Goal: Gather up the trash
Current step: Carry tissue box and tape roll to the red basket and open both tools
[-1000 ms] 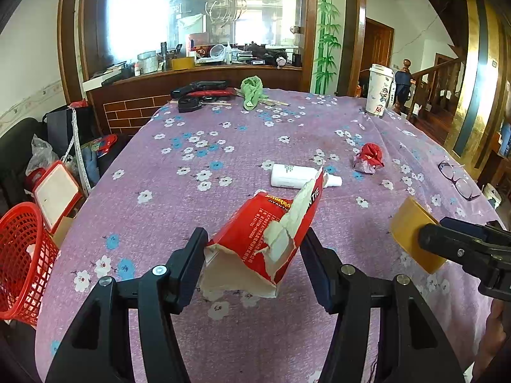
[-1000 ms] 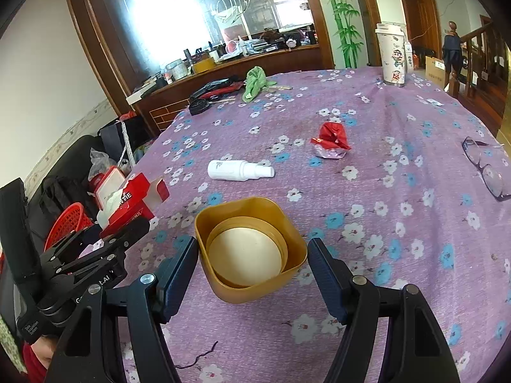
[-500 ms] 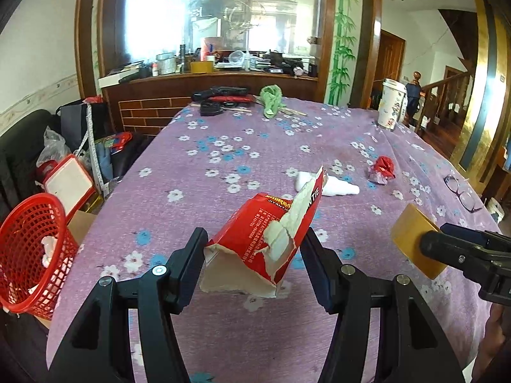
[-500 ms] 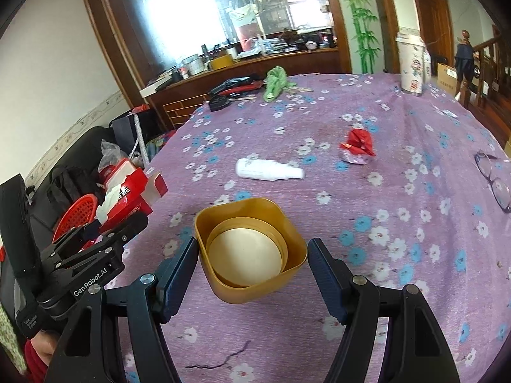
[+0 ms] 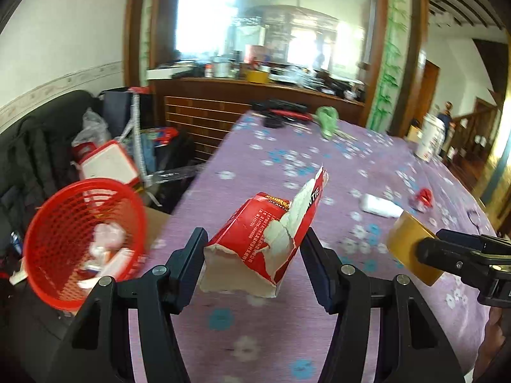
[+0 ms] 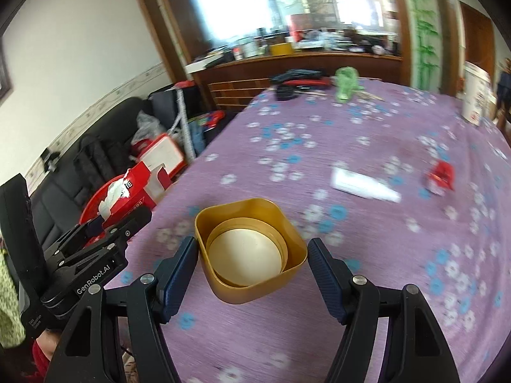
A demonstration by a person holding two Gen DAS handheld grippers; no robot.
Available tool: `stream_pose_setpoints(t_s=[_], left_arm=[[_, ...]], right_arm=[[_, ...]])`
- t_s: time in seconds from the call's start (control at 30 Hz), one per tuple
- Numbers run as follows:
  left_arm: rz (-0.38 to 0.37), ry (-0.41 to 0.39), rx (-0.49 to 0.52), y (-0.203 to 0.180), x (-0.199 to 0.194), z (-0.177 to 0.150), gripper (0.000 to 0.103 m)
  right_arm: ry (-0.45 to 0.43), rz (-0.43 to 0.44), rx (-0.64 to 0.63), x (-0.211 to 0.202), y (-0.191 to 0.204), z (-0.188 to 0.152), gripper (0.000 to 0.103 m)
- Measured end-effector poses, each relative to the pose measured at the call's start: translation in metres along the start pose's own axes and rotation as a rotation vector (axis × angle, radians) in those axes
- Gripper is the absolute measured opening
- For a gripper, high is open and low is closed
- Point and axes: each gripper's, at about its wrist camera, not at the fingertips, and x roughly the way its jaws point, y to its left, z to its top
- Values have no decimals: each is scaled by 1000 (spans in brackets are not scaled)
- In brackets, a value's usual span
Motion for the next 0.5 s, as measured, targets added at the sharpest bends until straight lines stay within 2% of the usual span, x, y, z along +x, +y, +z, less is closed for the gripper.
stream_pose_setpoints(t_s=[0.23,0.5], left_arm=[[116,-37,-101,75,-20,7,58],[237,-31,-232,157,-30,3,58]], right_arm=[[31,102,-93,32,71,25,75],[96,205,-161,73,141,41,75]])
